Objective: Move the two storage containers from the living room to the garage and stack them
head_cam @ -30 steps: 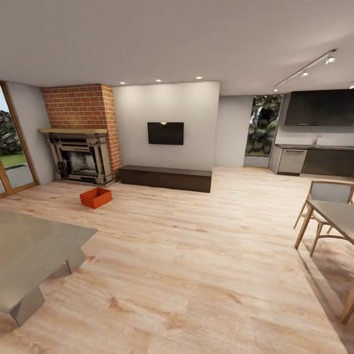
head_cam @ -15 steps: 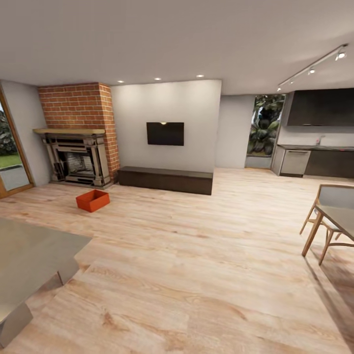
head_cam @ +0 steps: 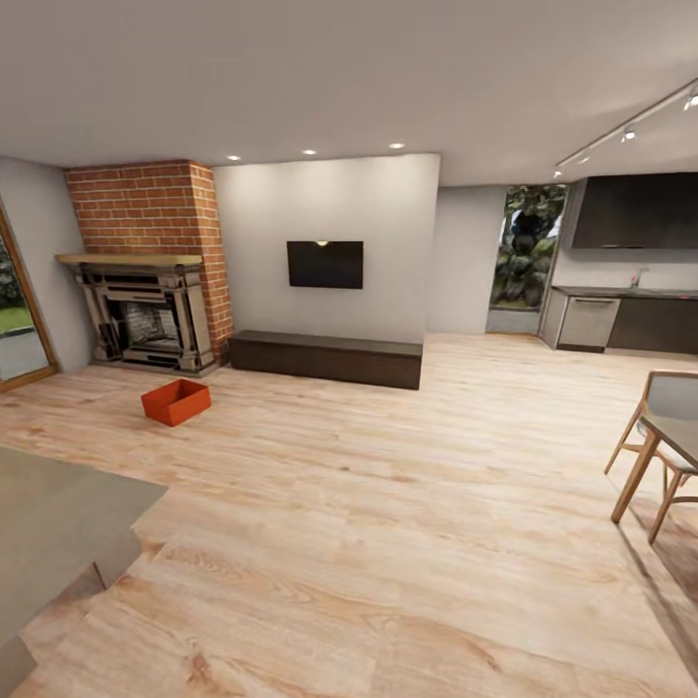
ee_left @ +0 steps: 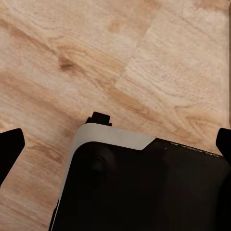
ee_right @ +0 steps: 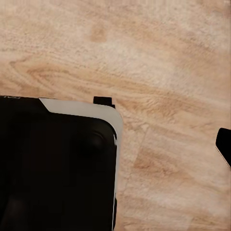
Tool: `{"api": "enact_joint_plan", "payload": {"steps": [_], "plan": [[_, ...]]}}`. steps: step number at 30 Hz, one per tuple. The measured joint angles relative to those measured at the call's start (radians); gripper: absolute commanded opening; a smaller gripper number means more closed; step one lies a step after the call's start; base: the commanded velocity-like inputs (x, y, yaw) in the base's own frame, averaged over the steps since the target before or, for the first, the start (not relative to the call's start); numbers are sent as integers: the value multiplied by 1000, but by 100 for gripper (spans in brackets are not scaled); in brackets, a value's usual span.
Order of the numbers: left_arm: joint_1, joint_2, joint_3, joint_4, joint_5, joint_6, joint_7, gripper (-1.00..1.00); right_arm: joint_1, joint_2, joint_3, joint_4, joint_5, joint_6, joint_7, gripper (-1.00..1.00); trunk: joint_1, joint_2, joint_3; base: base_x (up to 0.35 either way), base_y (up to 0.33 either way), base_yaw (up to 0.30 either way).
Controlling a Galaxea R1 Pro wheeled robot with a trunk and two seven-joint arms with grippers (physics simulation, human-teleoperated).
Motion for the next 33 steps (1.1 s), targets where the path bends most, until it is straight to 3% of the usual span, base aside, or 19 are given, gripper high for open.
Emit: {"api": "enact_joint_plan", "payload": {"steps": [33], "plan": [[0, 0, 0, 0, 0, 0, 0, 100, 0, 0, 0, 0, 0, 0, 0, 100, 0, 0, 0, 334, 0, 0]]}}
